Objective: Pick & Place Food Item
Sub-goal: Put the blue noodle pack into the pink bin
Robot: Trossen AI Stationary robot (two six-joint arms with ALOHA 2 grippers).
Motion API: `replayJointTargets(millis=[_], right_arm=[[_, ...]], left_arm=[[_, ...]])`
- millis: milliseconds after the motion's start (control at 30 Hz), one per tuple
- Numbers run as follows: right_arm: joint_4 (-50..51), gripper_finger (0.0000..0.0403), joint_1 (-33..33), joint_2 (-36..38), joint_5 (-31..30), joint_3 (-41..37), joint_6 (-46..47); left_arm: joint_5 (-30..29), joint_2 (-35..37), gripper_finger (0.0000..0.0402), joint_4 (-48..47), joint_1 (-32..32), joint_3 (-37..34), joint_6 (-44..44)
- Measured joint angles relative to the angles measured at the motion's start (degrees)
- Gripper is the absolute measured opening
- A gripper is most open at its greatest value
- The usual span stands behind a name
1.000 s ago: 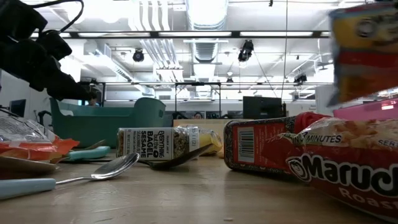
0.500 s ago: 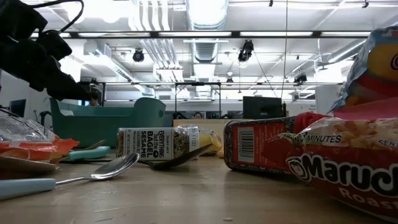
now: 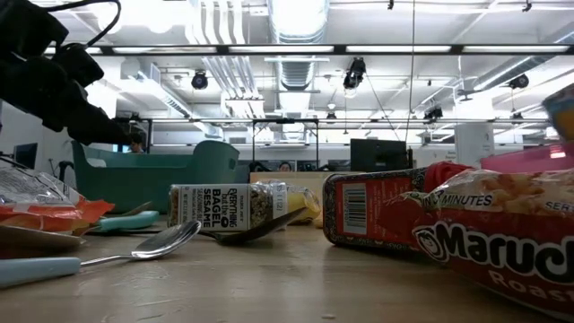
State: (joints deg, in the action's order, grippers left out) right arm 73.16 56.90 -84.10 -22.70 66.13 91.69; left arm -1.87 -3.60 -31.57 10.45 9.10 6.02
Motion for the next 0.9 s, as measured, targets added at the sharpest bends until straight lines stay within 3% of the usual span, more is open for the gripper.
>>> replayJointTargets(millis=[900], right_arm=[[-2.02,0.0008,-0.17,-13.79,-1.19,-1.88,-1.82]], left_arm=[[0.0,0.0,0.0261,0.0,0.01,0.0,0.0]])
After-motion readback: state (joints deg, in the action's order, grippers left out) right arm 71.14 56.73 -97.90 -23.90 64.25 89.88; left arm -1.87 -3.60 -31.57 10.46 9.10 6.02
